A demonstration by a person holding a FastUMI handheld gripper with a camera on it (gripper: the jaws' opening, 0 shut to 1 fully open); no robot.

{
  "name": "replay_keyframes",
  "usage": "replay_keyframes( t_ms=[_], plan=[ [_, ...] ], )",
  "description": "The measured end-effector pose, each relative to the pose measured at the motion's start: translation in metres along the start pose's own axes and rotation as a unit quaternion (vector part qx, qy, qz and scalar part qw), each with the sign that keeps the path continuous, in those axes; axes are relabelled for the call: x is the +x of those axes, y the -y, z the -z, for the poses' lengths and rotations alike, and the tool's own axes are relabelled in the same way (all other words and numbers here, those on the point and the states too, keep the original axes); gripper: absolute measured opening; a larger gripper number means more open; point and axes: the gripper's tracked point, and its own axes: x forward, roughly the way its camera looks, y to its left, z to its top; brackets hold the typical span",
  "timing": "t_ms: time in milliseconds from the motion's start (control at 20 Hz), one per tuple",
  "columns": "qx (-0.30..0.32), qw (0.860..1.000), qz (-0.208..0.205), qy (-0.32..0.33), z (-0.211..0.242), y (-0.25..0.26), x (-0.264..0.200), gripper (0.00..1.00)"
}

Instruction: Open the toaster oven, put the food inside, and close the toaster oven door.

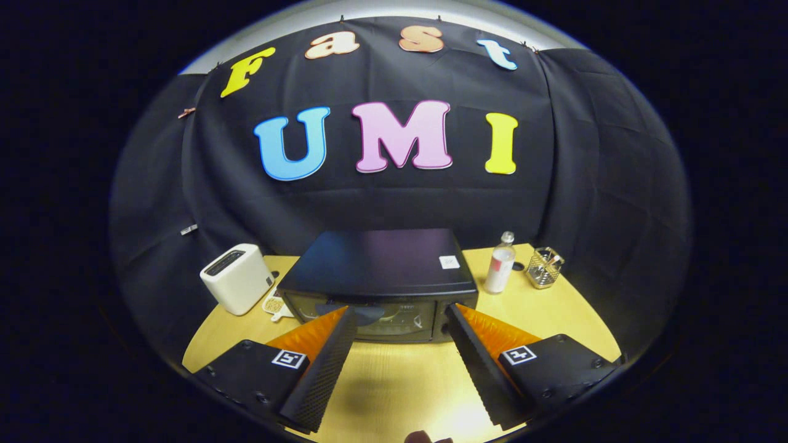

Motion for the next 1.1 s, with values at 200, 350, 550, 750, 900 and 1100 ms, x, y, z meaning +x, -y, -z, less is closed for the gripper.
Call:
replay_keyframes(
  t_ms=[200, 350, 550, 750, 900, 1100],
  plan=[
    [0.008, 0.999, 0.019, 0.043, -0.043, 0.037, -0.018, 0.99],
    [0.019, 0.997, 0.028, 0.067, -0.067, 0.063, -0.030, 0.99],
    [0.003, 0.994, 0.050, 0.100, -0.092, 0.095, -0.049, 0.99],
    [-0.014, 0.988, 0.064, 0.137, -0.112, 0.116, -0.072, 0.99],
    [-0.017, 0.987, 0.072, 0.145, -0.116, 0.128, -0.085, 0.99],
    [-0.003, 0.986, 0.078, 0.150, -0.118, 0.139, -0.090, 0.98]
  ],
)
